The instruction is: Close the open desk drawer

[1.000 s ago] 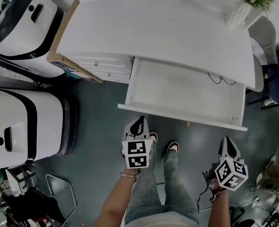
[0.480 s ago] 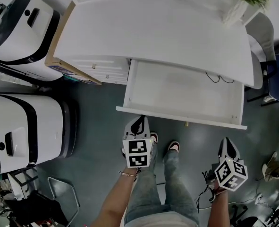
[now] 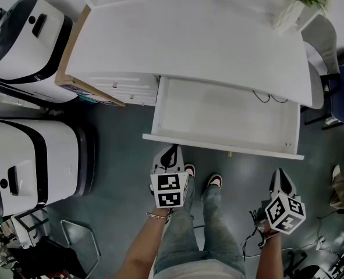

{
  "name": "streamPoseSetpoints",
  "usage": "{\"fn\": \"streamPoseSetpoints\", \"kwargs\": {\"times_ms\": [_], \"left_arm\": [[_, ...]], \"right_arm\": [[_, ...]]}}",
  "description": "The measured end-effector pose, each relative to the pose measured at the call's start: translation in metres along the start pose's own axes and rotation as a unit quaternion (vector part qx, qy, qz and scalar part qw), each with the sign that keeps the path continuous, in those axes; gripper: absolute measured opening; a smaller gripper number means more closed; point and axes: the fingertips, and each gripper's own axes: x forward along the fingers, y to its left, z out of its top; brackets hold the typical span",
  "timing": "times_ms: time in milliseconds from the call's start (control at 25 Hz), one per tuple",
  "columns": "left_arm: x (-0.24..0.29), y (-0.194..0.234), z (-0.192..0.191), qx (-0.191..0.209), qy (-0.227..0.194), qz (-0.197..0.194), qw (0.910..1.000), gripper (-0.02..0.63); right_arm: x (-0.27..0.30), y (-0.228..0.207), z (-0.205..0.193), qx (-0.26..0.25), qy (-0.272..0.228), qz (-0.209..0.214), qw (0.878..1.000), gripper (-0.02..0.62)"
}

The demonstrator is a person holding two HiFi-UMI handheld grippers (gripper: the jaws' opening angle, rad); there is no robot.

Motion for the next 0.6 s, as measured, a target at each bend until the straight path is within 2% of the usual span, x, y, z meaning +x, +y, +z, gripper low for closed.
{"fn": "streamPoseSetpoints", "kwargs": {"times_ms": [600], "left_arm": [[0.018, 0.004, 0.017, 0.000, 0.012, -0.005, 0.9999, 0.018]], "right_arm": [[-0.001, -0.004, 0.014, 0.013, -0.005, -0.015, 1.000, 0.006]]}}
